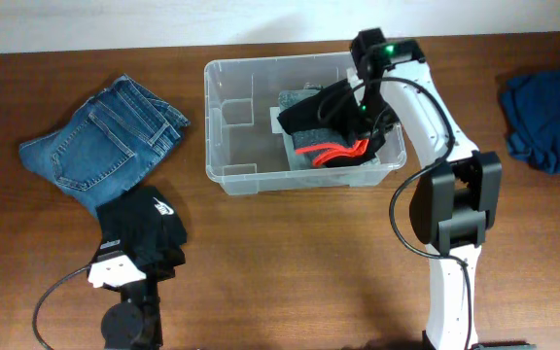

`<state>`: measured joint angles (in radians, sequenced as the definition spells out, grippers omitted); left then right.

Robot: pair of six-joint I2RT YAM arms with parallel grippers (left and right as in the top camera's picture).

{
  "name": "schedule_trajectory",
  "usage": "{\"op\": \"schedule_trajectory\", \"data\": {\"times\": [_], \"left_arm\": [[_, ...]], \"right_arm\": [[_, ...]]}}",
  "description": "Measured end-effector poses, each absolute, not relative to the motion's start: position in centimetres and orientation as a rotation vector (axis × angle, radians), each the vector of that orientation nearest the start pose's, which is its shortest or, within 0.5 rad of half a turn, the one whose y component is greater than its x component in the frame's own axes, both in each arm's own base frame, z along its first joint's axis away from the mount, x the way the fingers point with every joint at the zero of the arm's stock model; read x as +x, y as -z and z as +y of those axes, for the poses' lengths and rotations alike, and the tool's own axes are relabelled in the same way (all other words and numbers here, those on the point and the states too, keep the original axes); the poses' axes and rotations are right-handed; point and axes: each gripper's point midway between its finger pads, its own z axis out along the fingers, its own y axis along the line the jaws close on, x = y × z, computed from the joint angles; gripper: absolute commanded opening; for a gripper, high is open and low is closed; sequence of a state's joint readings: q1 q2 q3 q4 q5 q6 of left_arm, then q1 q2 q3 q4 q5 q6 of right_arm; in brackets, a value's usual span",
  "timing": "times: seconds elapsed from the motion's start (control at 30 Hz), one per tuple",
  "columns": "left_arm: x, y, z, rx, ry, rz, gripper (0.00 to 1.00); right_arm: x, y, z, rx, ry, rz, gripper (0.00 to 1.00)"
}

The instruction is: Pack container

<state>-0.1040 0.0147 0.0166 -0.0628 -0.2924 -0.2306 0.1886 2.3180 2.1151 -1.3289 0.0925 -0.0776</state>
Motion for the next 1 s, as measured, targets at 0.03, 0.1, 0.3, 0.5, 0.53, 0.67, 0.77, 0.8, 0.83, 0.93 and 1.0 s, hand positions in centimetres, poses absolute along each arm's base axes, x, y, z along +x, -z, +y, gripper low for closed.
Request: {"op": "schedule_trajectory", "data": {"times": [0.03, 0.1, 0.3, 0.5, 0.53, 0.67, 0.77, 0.8, 0.83, 0.93, 1.0], "left_arm": [[24.3, -16.3, 2.4, -0.325, 0.019, 1.596, 0.99], [24.3, -16.3, 2.4, -0.325, 0.019, 1.596, 0.99], [24.3, -16.3, 2.4, -0.325, 0.019, 1.596, 0.99], [24.3, -16.3, 2.4, -0.325, 0.019, 1.596, 0.99], [24.3, -16.3, 2.4, -0.325, 0.019, 1.596, 0.99], [24.3, -16.3, 2.4, -0.325, 0.019, 1.596, 0.99], [24.3, -16.3, 2.4, -0.325, 0.018, 1.596, 0.99], [24.3, -16.4, 2.4, -0.325, 0.019, 1.596, 1.00], [24.3, -16.3, 2.4, -0.325, 0.018, 1.597, 0.99], [24.3, -16.3, 2.4, -0.325, 0.018, 1.596, 0.99], [24.3, -16.3, 2.4, -0.325, 0.018, 1.596, 0.99]], "right_arm": [[45.6, -6.7, 7.1, -0.409, 0.138, 3.066, 0.04], [45.7, -5.8, 7.2, -0.405, 0.131, 3.052, 0.04], [45.7, -5.2, 7.1, -0.404, 0.142, 3.027, 0.04], [45.3, -6.2, 6.7, -0.415, 0.193, 3.049, 0.04], [45.4, -6.8, 6.6, -0.414, 0.204, 3.049, 0.05], [47.7, -10.3, 6.7, -0.392, 0.224, 2.964, 0.10], [49.6, -14.4, 6.9, -0.362, 0.217, 2.854, 0.12], [50.2, -15.8, 7.0, -0.352, 0.211, 2.814, 0.12], [50.7, -17.2, 7.1, -0.342, 0.203, 2.775, 0.12], [51.3, -19.7, 8.1, -0.339, 0.123, 2.710, 0.12], [51.1, -19.9, 9.0, -0.354, 0.046, 2.710, 0.11]]}}
